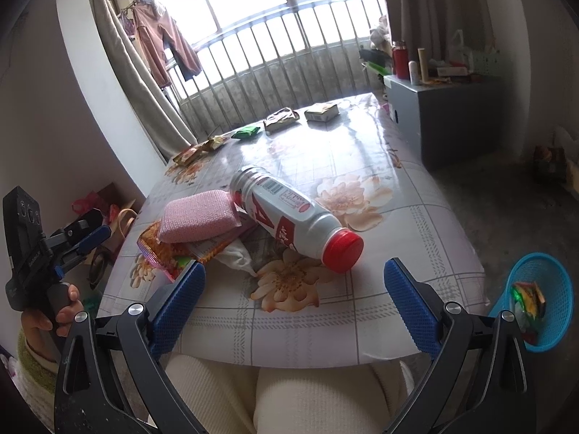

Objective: Collect trash
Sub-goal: 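Move both open grippers toward the white red-capped bottle and pink sponge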

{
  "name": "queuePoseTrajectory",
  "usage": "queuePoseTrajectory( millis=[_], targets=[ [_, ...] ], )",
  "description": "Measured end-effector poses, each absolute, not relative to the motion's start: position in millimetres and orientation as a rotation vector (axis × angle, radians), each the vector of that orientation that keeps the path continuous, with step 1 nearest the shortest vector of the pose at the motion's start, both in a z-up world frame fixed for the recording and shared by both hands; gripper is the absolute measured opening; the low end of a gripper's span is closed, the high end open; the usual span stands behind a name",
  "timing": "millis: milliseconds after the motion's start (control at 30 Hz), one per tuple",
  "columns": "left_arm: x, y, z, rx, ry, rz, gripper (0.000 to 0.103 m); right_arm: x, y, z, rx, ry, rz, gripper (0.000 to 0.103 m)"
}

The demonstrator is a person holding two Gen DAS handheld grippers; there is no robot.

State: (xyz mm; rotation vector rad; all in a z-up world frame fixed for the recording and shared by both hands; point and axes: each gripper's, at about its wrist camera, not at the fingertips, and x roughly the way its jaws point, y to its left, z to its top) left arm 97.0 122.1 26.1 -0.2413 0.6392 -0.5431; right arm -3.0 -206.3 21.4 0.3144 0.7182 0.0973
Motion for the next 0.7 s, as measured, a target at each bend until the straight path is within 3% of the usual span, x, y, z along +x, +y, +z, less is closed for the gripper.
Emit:
queuePoseTrajectory(
  millis=[367,567,700],
  targets=[
    [100.8,124.6,37.7,-0.238,0.608,-0.594,0.097,43.6,-227.0,28.8,0.284,0.761,0.192,0.094],
    [136.8,118.0,45.8,-0.18,0.712,-0.694,0.097,100.7,-204.9,20.2,0.216,0.879,0.344,0.093],
    [163.3,88.7,44.2,0.018,0.828,-0.826,0.097,129.8,-185.0,11.1,0.143,0.957,0.416,0.09]
  ],
)
